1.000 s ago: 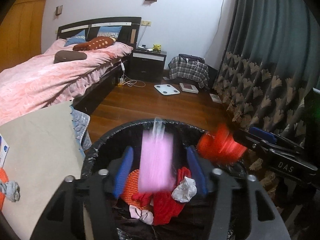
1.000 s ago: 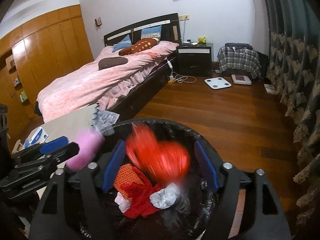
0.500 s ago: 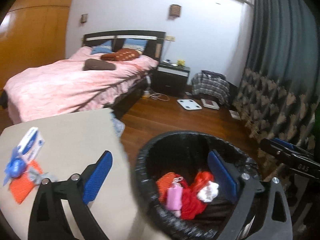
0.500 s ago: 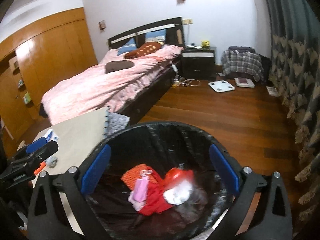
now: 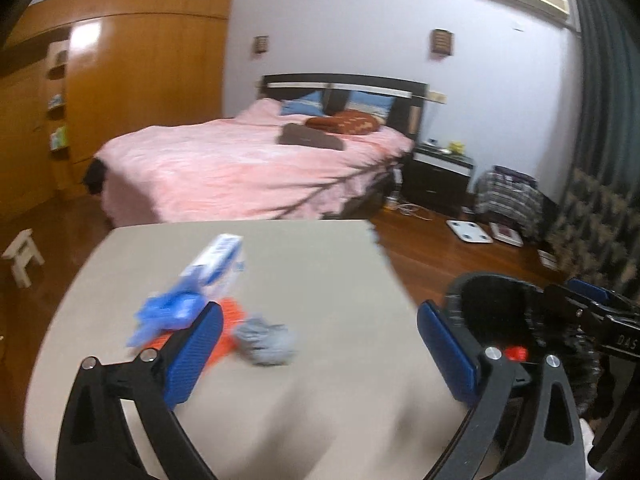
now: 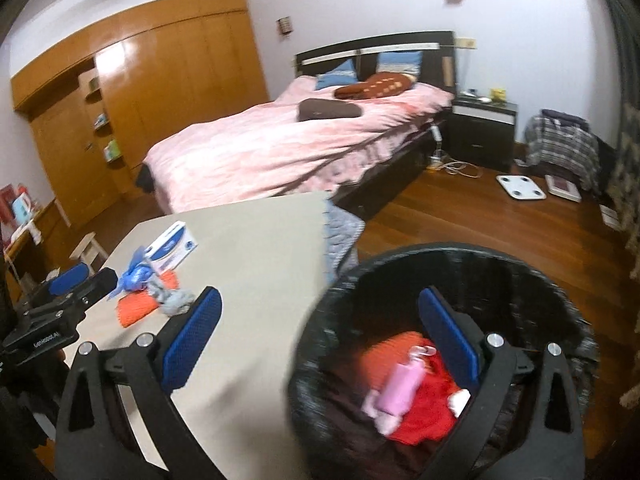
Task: Collect trash
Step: 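Move both open tools back over the table toward the blue bag and grey sock, then grasp the blue plastic bag with the left tool while the right tool grasps the grey sock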
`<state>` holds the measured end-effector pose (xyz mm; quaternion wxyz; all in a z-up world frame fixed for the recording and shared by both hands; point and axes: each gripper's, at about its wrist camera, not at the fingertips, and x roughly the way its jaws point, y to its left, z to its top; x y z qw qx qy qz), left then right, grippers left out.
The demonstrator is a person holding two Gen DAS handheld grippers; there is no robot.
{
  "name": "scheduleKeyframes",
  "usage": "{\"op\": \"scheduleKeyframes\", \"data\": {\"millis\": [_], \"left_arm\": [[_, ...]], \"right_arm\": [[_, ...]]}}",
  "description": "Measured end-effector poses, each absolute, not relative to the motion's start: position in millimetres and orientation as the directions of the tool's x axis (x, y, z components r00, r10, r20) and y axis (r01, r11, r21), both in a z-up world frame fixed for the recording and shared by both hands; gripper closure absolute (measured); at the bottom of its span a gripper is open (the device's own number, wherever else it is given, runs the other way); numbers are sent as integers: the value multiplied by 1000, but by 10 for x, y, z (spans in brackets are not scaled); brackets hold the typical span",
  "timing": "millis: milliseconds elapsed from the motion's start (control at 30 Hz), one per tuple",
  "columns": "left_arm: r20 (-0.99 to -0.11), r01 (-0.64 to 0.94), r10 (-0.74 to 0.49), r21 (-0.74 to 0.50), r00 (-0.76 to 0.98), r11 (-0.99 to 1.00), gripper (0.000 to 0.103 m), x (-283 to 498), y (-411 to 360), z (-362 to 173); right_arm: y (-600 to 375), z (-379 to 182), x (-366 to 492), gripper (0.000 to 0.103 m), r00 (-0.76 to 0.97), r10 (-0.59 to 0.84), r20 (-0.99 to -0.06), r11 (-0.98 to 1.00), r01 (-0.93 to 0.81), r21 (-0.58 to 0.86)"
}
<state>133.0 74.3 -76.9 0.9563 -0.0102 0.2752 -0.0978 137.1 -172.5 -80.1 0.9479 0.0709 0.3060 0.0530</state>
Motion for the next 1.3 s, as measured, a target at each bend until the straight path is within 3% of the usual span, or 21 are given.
{"op": "scheduleKeyframes", "data": {"millis": [200, 433, 1067, 1133, 1200, 1300], "left_arm": [[-527, 57, -60, -22, 848, 998, 7, 1392, 1335, -893], [-549, -33, 13, -27, 836, 999, 7, 1440, 1778, -1115], [-600, -107, 63, -37, 798, 994, 7, 1600, 2244, -1470], [-603, -108, 62, -39, 795, 993, 7, 1624, 2244, -1493], [-608, -108, 58, -46, 792, 993, 7, 1647, 2247, -1517], [-611, -107, 54, -51, 790, 993, 7, 1682, 2244, -1538]], "right_arm": [[-1198, -909, 1687, 7, 787, 204, -582, 978, -133, 163], [-627, -1125, 2007, 7, 752, 253, -609, 967, -199, 156], [322, -1795, 2555, 7, 612, 310, -727, 941, -305, 145], [336, -1836, 2558, 10, 601, 318, -733, 937, -314, 149], [348, -1861, 2581, 25, 584, 333, -741, 932, -326, 162], [366, -1892, 2585, 33, 561, 358, -747, 921, -345, 183]]}}
